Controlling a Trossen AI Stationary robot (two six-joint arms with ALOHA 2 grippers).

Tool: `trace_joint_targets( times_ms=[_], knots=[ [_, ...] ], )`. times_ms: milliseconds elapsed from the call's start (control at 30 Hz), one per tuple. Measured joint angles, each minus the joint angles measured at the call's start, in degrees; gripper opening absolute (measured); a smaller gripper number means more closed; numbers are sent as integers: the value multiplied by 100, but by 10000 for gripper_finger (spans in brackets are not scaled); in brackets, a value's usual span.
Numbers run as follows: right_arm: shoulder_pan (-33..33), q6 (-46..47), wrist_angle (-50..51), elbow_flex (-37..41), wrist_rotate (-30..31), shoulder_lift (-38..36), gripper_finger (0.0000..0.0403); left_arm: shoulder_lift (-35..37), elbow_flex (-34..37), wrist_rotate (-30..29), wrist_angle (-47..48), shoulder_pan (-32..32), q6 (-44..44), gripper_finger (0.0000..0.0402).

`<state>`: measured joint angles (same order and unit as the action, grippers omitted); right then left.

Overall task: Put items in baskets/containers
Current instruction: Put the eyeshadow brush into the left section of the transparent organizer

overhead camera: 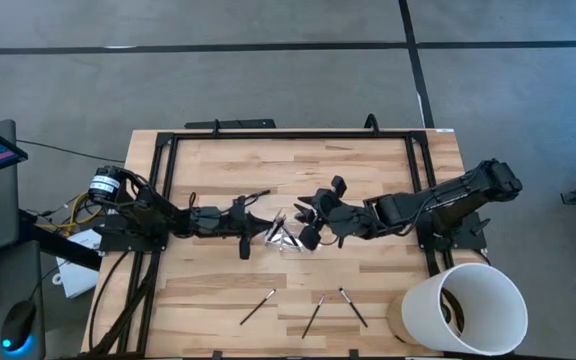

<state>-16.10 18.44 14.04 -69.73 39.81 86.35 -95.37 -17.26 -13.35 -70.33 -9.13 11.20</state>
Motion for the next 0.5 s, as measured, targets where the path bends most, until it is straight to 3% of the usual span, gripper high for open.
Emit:
trace_joint_targets(
  times_ms=[500],
  knots=[
    [0,14,0,-2,1,0,77,0,0,-45,146,-8,279,10]
  ],
)
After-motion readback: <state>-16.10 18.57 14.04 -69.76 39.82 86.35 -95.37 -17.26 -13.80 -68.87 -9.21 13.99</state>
